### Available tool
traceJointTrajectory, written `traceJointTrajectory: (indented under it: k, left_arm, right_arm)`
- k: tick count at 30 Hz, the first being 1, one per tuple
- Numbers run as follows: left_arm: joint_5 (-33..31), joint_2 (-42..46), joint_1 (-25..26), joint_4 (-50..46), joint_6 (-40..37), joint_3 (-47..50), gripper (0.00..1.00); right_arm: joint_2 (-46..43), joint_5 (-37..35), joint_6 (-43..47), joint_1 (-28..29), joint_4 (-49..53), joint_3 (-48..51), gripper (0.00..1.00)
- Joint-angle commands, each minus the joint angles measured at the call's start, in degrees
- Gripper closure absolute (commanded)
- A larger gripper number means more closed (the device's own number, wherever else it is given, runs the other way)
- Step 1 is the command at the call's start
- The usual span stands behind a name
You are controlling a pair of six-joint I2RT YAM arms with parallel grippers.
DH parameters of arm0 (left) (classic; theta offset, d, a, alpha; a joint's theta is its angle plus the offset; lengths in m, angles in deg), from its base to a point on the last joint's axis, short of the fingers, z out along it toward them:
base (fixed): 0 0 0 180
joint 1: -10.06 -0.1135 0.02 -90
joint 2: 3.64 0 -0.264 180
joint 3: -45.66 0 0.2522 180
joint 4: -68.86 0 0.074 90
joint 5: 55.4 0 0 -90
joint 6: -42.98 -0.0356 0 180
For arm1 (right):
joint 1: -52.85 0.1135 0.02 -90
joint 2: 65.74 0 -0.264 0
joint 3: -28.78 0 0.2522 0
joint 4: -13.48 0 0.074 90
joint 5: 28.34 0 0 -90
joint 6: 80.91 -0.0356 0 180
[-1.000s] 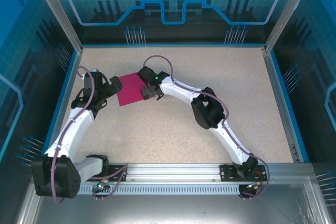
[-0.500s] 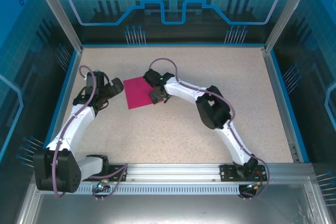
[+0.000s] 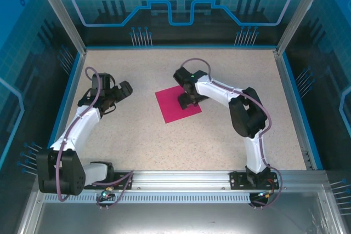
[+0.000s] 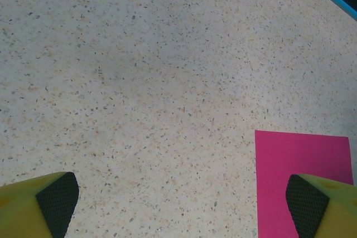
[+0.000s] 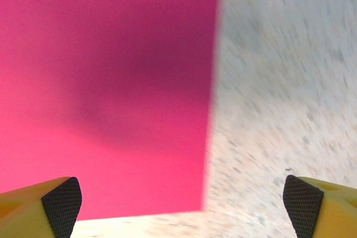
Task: Fold a paper plane with a square sheet of paper (pick it up from the middle)
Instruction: Move the square sheet of paper to the center of the table.
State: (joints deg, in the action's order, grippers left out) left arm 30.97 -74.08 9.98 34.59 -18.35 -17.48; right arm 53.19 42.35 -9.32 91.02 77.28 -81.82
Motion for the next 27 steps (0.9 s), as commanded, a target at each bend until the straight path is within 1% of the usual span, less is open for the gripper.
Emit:
traceJointTrajectory:
  k: [1,5,6,8,11,13,16,21,24,27]
  left_arm:
    - [2.1,-0.2,-0.5,0.6,1.7,-1.0,0.01]
    - [2.2,-0.1,-0.5,0.2,1.6,-1.0,0.01]
    - [2.2,-0.1,-0.5,0.0,1.5,-1.1,0.01]
    - [2.0,0.1,-0.5,-0.3,1.3,-1.1,0.01]
    - [2.1,0.1,-0.5,-0.1,1.5,-1.0,0.01]
    - [2.1,0.1,-0.5,0.0,1.7,-0.9,0.01]
    - [2.1,0.1,-0.5,-0.5,1.6,-1.0,0.01]
    - [2.2,0.6,-0.5,-0.3,1.7,-0.1,0.01]
    - [2.7,0.4,-0.5,-0.2,1.9,0.0,0.01]
    - [3.1,0.4,-0.5,-0.2,2.1,0.1,0.01]
  right_arm:
    - [5.4,9.7,-3.5,2.5,-0.9,-8.2,0.04]
    - [13.3,12.5,-5.6,3.4,0.2,-17.1,0.06]
    - [14.0,13.2,-5.8,3.4,0.4,-18.7,0.06]
    - [17.8,12.8,-6.3,3.3,0.9,-21.4,0.06]
    - [20.4,12.4,-7.6,2.9,2.2,-23.9,0.06]
    - [20.7,12.9,-8.7,2.5,1.4,-23.0,0.06]
    - [19.7,13.5,-11.5,1.7,1.1,-19.2,0.06]
    - [12.2,16.2,-16.5,1.4,-5.1,-2.1,0.06]
    - [7.7,15.2,-17.6,1.8,-6.2,6.6,0.06]
    - [2.5,12.6,-17.5,2.9,-6.1,15.4,0.06]
